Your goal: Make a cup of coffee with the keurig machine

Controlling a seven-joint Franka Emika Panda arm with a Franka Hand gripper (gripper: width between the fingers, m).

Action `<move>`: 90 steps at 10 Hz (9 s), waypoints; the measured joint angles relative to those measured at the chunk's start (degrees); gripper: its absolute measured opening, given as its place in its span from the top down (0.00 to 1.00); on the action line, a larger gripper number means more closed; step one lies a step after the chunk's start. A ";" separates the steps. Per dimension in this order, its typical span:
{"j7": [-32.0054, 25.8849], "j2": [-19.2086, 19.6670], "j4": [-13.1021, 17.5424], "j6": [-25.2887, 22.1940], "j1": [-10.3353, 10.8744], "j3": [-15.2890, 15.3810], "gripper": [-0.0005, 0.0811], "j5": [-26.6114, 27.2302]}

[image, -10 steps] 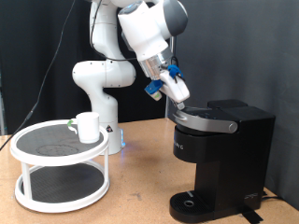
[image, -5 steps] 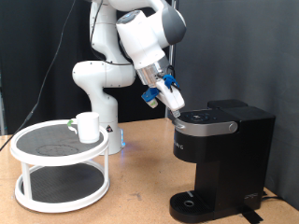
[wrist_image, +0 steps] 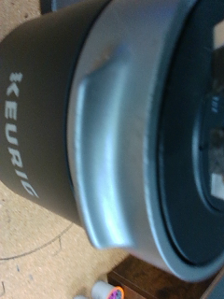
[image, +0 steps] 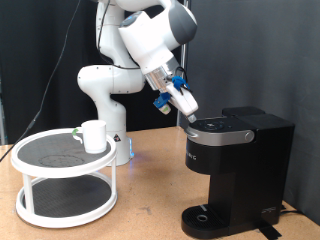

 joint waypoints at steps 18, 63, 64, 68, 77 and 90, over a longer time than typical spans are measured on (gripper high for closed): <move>-11.91 -14.22 -9.33 -19.75 -6.10 -13.39 0.99 -3.52; -35.69 -5.34 -14.91 -21.96 -16.75 -36.34 0.98 -19.84; -35.69 -5.36 -14.74 -22.35 -16.78 -36.40 0.98 -19.73; -34.84 -6.75 -10.28 -32.69 -17.72 -37.76 0.99 -19.70; -21.98 -7.30 -9.12 -31.03 -14.75 -31.40 0.99 -10.17; -11.31 -0.28 -9.25 -8.01 -9.43 -19.53 0.99 0.86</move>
